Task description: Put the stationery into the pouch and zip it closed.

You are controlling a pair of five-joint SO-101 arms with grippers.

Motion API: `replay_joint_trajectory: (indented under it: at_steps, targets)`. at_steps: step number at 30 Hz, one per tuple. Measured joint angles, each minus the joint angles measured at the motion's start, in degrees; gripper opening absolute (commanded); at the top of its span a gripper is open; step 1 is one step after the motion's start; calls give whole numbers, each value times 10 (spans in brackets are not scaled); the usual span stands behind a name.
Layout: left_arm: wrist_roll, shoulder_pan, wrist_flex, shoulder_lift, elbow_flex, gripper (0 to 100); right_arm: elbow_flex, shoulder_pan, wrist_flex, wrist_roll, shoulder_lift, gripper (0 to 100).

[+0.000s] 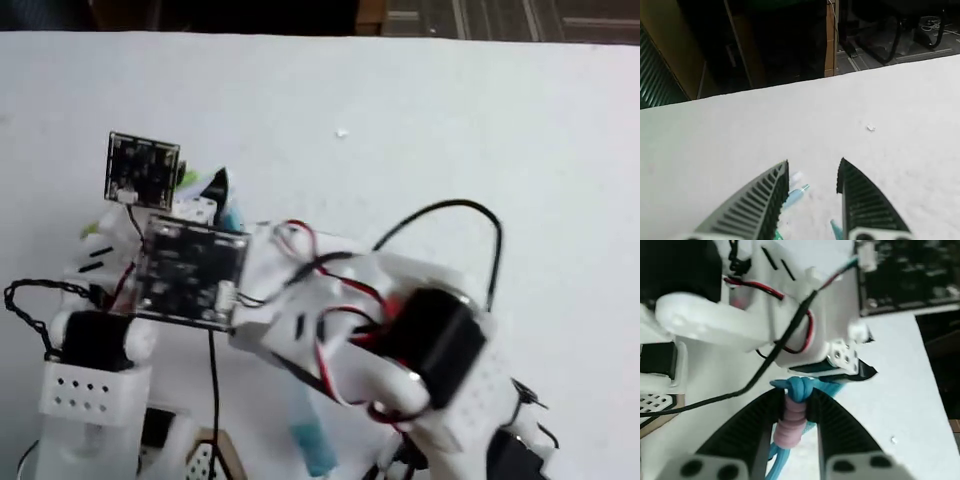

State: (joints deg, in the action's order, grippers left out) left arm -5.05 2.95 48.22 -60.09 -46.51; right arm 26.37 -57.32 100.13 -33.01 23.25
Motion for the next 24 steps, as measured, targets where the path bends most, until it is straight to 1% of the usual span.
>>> replay_joint_trajectory:
  at_steps: [2,4,6,10,14,17,21,24]
  targets:
    - [0,-11,-9,0,0,177,0,-1,-18,0,-10,17]
    - [7,-40,-11,0,4,177,-1,5,-44,0,-13,17]
    - [34,-69,-11,0,21,179,-1,19,-80,0,-14,17]
    - [100,-148,-11,0,76,177,-1,59,-163,0,-16,17]
    - [139,-220,6,0,147,177,-1,93,-230,0,-16,17]
    - [151,-239,40,0,207,177,-1,105,-265,0,-18,17]
    - [153,-244,97,-1,288,177,-2,106,-312,0,-22,17]
    - [153,-244,134,-5,340,177,-2,109,-332,17,-36,17]
